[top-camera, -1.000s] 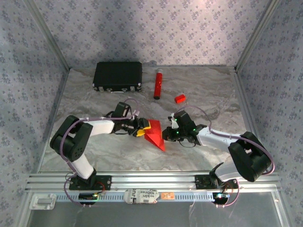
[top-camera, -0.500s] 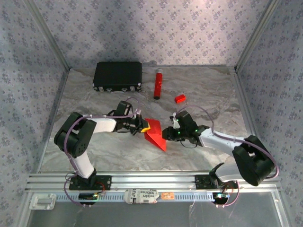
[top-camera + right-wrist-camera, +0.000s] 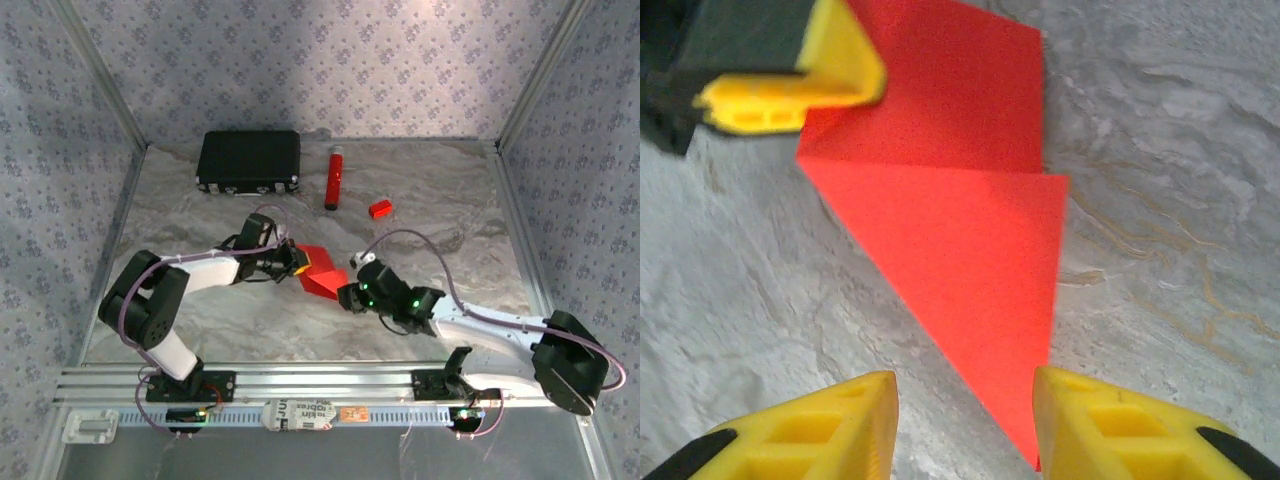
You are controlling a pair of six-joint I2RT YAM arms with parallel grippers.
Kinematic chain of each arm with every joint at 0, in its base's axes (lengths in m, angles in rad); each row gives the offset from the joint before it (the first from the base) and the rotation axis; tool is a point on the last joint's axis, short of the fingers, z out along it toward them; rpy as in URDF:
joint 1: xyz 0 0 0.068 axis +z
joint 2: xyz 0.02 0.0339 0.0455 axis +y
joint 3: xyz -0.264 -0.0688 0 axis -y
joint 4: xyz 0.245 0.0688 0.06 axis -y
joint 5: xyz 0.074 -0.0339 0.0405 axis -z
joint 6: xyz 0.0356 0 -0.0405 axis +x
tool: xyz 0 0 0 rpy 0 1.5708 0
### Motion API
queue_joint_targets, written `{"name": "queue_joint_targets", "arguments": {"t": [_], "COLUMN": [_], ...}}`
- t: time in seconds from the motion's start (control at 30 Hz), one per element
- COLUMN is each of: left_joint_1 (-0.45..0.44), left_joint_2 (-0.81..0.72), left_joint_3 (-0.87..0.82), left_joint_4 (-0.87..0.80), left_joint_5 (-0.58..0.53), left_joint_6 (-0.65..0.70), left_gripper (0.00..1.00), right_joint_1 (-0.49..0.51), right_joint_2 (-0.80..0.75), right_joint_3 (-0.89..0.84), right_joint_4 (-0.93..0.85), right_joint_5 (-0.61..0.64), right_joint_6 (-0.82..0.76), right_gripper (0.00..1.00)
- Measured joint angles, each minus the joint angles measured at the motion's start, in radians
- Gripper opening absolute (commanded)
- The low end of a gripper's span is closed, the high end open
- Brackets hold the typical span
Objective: Fold a paper plane with a square sheet of paper (pick it up from the middle)
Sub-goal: Fourth fold the wing at the center of the table.
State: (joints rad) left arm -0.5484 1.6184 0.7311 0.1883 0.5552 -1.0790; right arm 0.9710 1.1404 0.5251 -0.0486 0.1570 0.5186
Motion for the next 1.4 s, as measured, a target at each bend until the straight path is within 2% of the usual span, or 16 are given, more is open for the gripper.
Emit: {"name": "queue_joint_targets", "arguments": {"t": [0.07,0.23,0.33,0.53,0.87,1.23,1.4], "left_joint_1": [-0.016,-0.036,-0.037,-0.037,-0.037,-0.037,-0.037], "left_joint_2": [0.000,0.002,0.010,0.022,0.022,0.022,0.022], "left_joint_3": [0.000,0.000,0.001,0.002,0.013,0.013,0.013], "left_joint_4": [-0.001,0.001,0.007,0.010,0.014,0.014,0.014], "left_joint_5": [-0.009,-0.010,-0.001,0.021,0.039,0.047,0.050], "left_joint_6": [-0.005,-0.015,-0.014,-0.015,-0.015,-0.014,-0.015], "left_gripper": [0.09,0.20,0.24,0.16,0.13,0.09,0.08], "right_joint_1": [0.052,0.091,0.114,0.159,0.196,0.203,0.203], "right_joint_2": [0.001,0.018,0.042,0.103,0.250,0.346,0.370], "right_joint_3": [-0.024,-0.048,-0.048,-0.048,0.003,0.047,0.058], "right_joint_4": [0.040,0.103,0.124,0.159,0.176,0.186,0.187], "right_joint_5": [0.061,0.139,0.163,0.209,0.311,0.354,0.361], "right_joint_6": [-0.051,-0.138,-0.183,-0.231,-0.299,-0.336,-0.336], "right_gripper": [0.42,0.42,0.42,0.42,0.42,0.39,0.33]}}
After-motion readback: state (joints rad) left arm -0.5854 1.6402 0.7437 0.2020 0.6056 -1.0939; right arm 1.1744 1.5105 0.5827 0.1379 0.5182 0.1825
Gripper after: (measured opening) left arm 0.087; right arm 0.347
